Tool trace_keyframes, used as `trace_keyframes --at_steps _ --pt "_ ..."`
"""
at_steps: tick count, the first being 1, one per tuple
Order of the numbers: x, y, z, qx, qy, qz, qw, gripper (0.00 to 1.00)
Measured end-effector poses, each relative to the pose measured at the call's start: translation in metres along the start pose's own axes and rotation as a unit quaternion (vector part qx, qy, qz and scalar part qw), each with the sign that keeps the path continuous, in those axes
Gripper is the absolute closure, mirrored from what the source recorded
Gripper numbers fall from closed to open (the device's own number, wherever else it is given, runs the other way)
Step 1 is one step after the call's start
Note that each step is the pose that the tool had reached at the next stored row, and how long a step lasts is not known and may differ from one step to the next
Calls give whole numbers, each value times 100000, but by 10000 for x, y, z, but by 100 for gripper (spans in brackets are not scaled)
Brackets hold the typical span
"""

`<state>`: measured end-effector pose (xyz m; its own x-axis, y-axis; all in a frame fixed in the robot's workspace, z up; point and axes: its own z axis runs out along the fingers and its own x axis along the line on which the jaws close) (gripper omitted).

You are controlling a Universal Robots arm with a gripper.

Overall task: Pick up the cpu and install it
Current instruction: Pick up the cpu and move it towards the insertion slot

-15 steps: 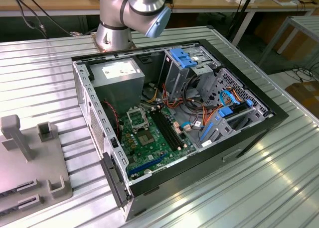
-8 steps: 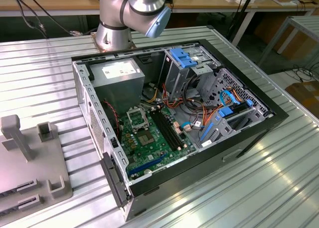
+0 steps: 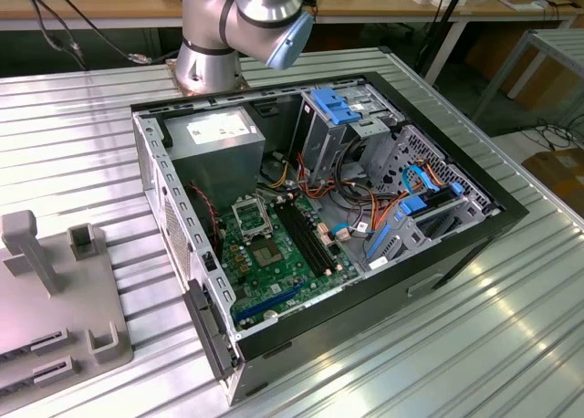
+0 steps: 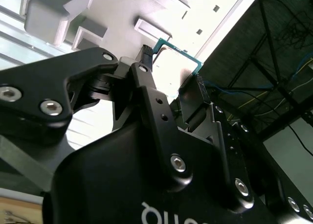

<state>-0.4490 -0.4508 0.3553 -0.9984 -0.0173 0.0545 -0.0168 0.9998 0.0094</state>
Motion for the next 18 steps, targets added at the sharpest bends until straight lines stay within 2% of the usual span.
trace_keyframes --at_steps 18 --pt "-20 1 -125 -147 134 -7 100000 53"
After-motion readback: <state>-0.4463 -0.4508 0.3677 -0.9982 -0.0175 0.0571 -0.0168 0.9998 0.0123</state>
